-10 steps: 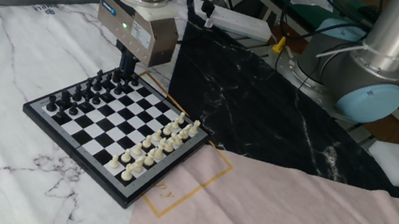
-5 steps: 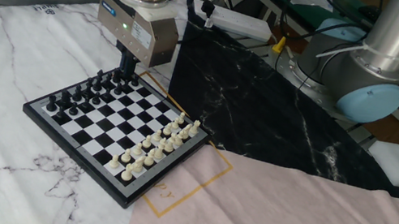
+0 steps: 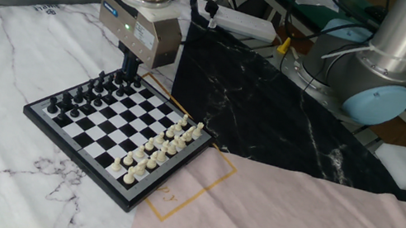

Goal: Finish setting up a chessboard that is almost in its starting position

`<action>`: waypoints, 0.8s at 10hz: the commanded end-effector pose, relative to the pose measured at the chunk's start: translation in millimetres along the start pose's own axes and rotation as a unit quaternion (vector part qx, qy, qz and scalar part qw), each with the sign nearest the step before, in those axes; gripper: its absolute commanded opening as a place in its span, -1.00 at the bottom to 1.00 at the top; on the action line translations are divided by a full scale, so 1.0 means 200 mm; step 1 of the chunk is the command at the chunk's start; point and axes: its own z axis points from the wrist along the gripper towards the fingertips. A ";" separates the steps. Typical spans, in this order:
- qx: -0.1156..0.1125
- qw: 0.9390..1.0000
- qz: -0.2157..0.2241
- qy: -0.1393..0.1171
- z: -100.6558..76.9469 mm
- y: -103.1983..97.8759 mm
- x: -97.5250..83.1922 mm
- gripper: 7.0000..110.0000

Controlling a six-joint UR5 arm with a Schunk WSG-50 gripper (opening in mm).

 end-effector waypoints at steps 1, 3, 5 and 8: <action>-0.006 1.000 -0.003 -0.001 -0.01 0.01 0.00 -1.00; -0.012 1.000 -0.005 0.000 0.00 0.02 0.00 -0.71; -0.012 1.000 -0.006 0.000 0.00 0.02 0.00 -0.71; -0.007 1.000 -0.006 0.004 -0.01 0.01 0.01 -0.71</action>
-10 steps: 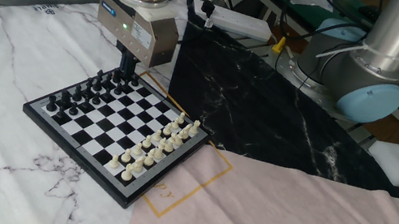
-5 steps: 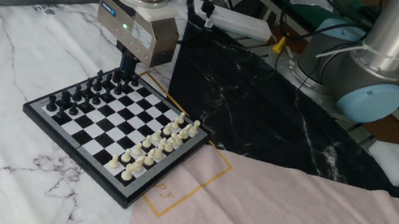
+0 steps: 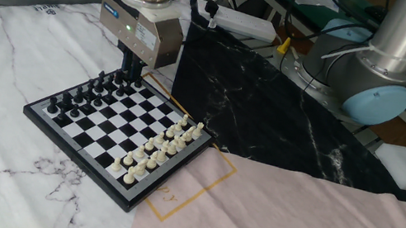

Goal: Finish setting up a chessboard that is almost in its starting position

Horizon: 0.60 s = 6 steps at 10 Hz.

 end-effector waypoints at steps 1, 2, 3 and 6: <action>0.002 1.000 0.003 0.001 -0.02 -0.01 0.01 -0.71; 0.006 1.000 0.002 0.001 -0.02 -0.02 0.01 -0.71; 0.004 1.000 0.002 0.001 -0.02 -0.02 0.01 -0.71; 0.003 1.000 0.003 0.005 -0.03 -0.01 0.03 -0.71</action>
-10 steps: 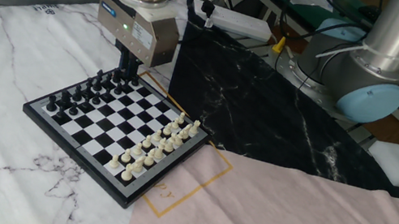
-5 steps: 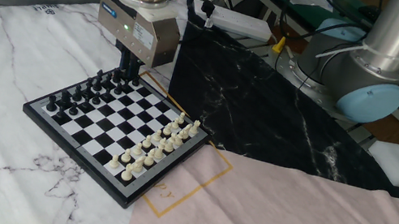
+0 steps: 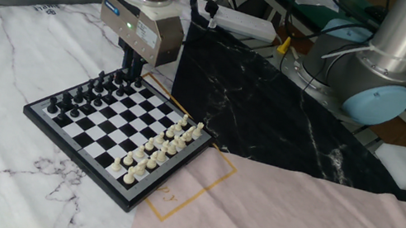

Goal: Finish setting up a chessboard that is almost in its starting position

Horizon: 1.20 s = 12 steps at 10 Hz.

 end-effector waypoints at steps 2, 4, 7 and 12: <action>-0.005 1.000 0.002 0.002 -0.04 0.00 0.02 -0.71; -0.005 1.000 0.001 0.007 -0.07 0.00 0.05 -0.71; -0.002 1.000 -0.005 0.023 -0.22 -0.03 0.08 -0.71; -0.012 0.999 -0.004 -0.032 -0.39 -0.05 -0.23 -1.00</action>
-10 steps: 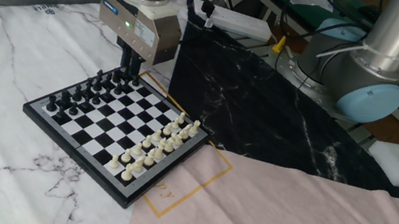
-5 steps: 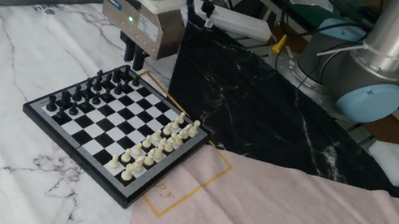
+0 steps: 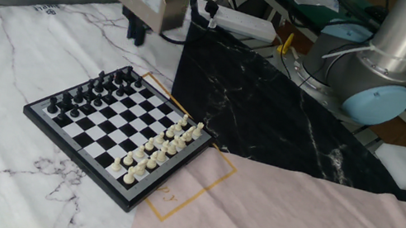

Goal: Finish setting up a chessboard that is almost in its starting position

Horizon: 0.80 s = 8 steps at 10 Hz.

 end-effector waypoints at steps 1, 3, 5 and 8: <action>0.001 0.999 -0.012 -0.052 -0.09 -0.03 -0.25 -1.00; 0.004 0.997 -0.024 -0.079 -0.16 -0.03 -0.38 -1.00; -0.006 0.993 -0.033 -0.116 -0.15 0.01 -0.55 -1.00; 0.006 0.989 -0.035 -0.145 -0.07 0.01 -0.70 -1.00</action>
